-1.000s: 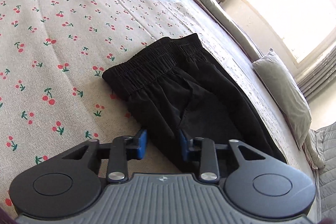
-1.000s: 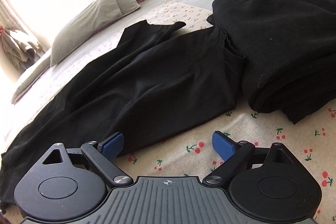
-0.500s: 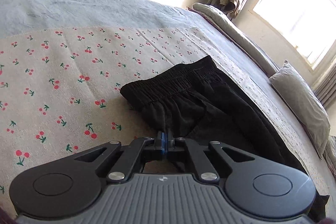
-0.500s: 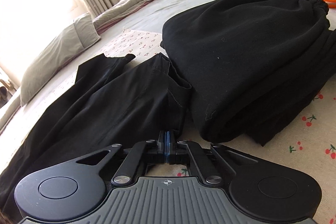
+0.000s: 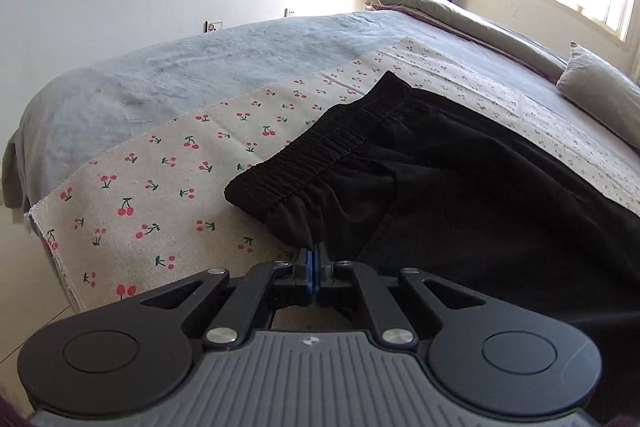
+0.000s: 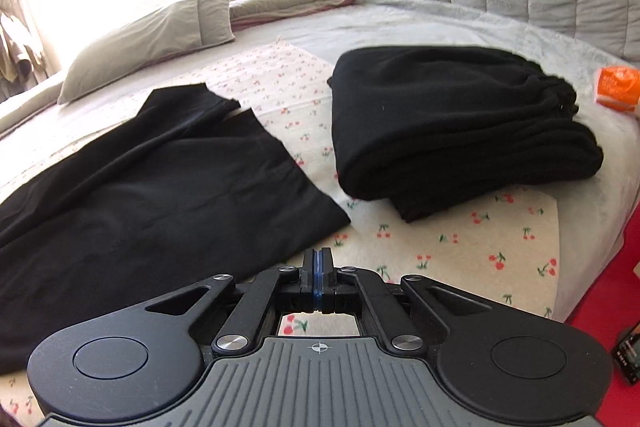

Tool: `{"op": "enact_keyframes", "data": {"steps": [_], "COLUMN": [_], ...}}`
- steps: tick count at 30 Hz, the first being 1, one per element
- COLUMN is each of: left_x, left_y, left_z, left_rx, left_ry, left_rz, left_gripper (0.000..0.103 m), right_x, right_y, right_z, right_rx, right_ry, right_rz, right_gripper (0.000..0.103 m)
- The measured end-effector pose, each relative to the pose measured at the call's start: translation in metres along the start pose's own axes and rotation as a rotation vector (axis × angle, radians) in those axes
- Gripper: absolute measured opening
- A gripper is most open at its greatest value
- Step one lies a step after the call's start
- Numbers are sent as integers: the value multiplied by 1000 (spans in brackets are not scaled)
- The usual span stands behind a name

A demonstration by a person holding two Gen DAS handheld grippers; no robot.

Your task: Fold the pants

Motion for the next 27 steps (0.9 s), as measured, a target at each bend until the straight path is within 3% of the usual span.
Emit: {"op": "enact_keyframes", "data": {"steps": [3,5,6,7,9,14,15,16,18,21,23,24,27], "left_x": [7,10,14,18,27,66,74,82,94,104,108,109,111], "left_y": [-3,0,3,6,10,17,19,20,21,19,20,19,19], "left_z": [6,8,5,2,-5,-42,-52,-61,-79,-100,-113,-118,-125], "left_rx": [76,185,226,252,301,513,551,582,637,669,638,624,581], "left_ry": [52,103,118,122,119,96,83,74,61,61,33,18,-20], "left_rz": [43,76,92,106,140,265,285,296,314,316,299,304,298], "left_gripper": [10,24,31,35,38,44,44,44,44,43,27,0,0], "right_x": [0,-2,-4,-6,-13,-30,-31,-32,-32,-27,-23,-20,-16], "right_y": [-6,-10,-12,-13,-18,-41,-43,-45,-45,-31,-20,-16,-10], "right_z": [-13,-19,-21,-20,-16,-4,-1,3,8,16,23,26,28], "right_rx": [-112,-171,-195,-209,-208,-152,-139,-118,-94,-43,4,21,56], "right_ry": [-83,-150,-177,-186,-179,-161,-145,-124,-83,-20,43,71,117], "right_rz": [36,39,37,38,47,24,7,-7,-17,-60,-91,-99,-104], "right_gripper": [14,38,58,63,63,61,54,34,7,2,1,1,1]}}
Point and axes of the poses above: each gripper's, at about its wrist camera, not at the fingertips, and y roughly against the way its jaws point, z to its left, x to its underside, the point moved 4 cm from there along -y, roughly the way its jaws point, and after that the axes turned 14 degrees about z, right-handed, at the moved point
